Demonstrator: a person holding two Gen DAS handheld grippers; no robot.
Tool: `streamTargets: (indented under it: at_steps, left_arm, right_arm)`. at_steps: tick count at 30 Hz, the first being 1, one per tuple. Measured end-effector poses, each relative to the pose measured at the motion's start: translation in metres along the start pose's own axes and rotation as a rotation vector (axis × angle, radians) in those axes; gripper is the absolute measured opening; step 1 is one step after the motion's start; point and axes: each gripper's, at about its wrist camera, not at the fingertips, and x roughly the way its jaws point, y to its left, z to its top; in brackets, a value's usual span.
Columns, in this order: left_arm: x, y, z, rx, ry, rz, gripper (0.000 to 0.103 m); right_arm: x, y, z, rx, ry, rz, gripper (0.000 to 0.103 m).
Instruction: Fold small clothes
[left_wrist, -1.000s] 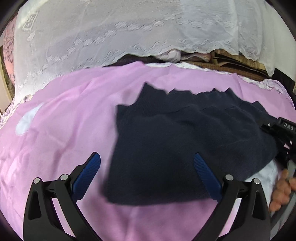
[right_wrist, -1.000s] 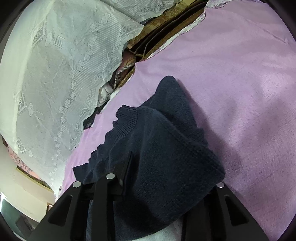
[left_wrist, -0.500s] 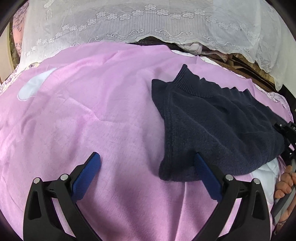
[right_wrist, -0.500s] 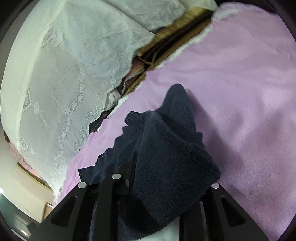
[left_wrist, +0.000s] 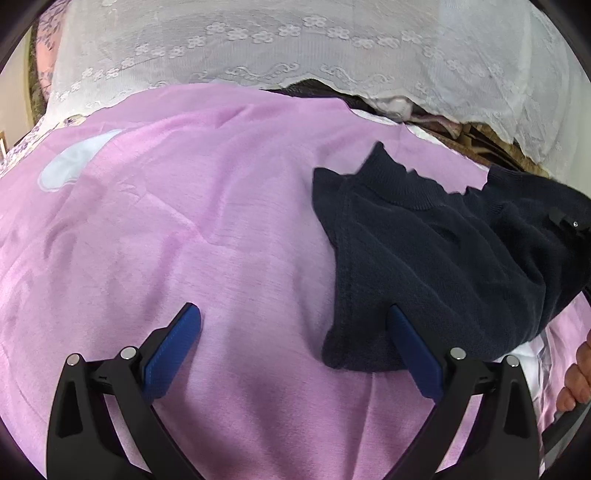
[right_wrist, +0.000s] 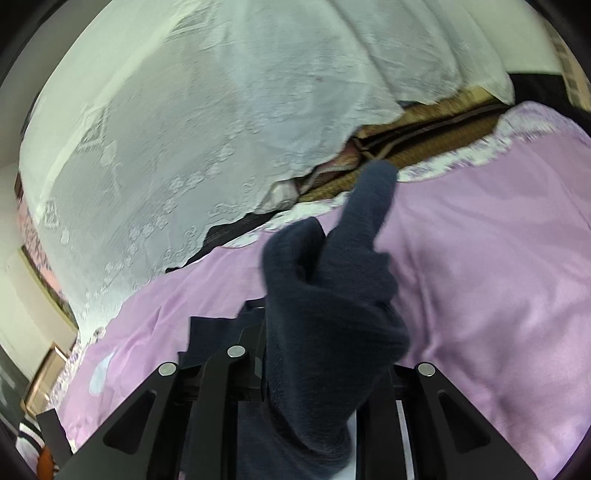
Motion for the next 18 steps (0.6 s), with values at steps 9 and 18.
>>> streamTargets:
  at_steps: [9,18]
  left_arm:
    - [-0.009,0.053,0.017,-0.184,-0.028,0.059,0.098]
    - [-0.009,0.063,0.021,-0.217,-0.052,0.120,0.098]
  right_arm:
    - [0.008,0.082,-0.019,-0.192,0.025,0.025,0.021]
    - [0.031,0.141,-0.082,-0.511,0.073,-0.093,0.021]
